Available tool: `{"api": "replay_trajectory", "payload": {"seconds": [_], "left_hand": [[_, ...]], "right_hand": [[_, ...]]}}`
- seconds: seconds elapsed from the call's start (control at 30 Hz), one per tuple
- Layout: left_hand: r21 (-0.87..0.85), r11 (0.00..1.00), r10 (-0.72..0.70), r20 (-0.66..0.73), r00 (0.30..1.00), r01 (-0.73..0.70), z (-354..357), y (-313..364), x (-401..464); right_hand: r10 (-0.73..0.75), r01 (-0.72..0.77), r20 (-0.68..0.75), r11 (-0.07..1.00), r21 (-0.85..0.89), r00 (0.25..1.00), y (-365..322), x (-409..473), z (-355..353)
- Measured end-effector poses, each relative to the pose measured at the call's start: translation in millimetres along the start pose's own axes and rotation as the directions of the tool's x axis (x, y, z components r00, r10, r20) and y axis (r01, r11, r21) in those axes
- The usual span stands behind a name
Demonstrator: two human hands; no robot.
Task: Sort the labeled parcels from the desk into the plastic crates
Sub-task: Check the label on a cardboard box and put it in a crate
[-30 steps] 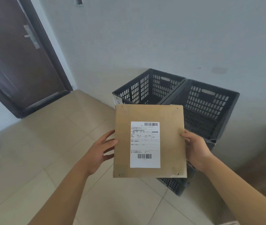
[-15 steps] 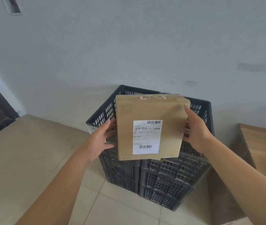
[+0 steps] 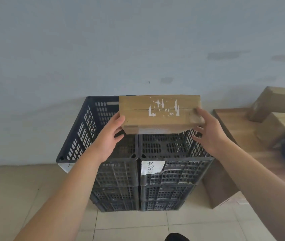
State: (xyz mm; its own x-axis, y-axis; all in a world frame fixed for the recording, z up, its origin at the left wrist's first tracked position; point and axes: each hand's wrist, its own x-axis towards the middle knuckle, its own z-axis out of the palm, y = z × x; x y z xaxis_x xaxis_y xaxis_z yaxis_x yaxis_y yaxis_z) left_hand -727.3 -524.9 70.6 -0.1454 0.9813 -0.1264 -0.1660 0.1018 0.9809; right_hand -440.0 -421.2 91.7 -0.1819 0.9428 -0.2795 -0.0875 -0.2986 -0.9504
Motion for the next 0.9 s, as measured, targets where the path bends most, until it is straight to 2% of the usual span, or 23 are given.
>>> {"api": "replay_trajectory", "payload": {"seconds": [0.13, 0.2, 0.37, 0.53, 0.73, 0.83, 0.9], "left_hand": [[0.075, 0.996, 0.047, 0.092, 0.995, -0.054, 11.4, -3.9, 39.2], [0.125, 0.987, 0.092, 0.09, 0.992, -0.103, 17.9, -7.4, 61.1], [0.176, 0.976, 0.142, -0.073, 0.987, -0.128, 43.5, -14.4, 119.2], [0.09, 0.991, 0.126, -0.305, 0.944, -0.103, 75.1, -19.0, 178.8], [0.07, 0.997, 0.012, -0.497, 0.867, 0.026, 98.8, -37.6, 233.5], [0.081, 0.986, -0.09, -0.492, 0.866, 0.148, 104.7, -59.6, 247.5], [0.116, 0.963, -0.165, -0.456, 0.874, 0.243, 109.3, -78.5, 249.1]], "right_hand": [[-0.033, 0.032, -0.051, 0.999, -0.007, 0.998, -1.7, 20.7, -16.7], [-0.085, 0.086, -0.068, 0.996, 0.01, 0.994, -1.5, 37.2, -26.9], [-0.209, 0.207, -0.058, 0.977, -0.046, 0.976, -1.8, 89.6, -50.0], [-0.196, 0.193, -0.115, 0.98, -0.037, 0.974, 5.4, 153.7, -63.9], [-0.14, 0.138, -0.112, 0.99, -0.028, 0.984, 13.7, 203.6, -68.0], [-0.076, 0.067, -0.088, 0.993, -0.097, 0.993, 24.3, 223.4, -72.7], [0.021, -0.038, -0.1, 0.985, -0.17, 0.995, 38.8, 233.4, -74.8]]}}
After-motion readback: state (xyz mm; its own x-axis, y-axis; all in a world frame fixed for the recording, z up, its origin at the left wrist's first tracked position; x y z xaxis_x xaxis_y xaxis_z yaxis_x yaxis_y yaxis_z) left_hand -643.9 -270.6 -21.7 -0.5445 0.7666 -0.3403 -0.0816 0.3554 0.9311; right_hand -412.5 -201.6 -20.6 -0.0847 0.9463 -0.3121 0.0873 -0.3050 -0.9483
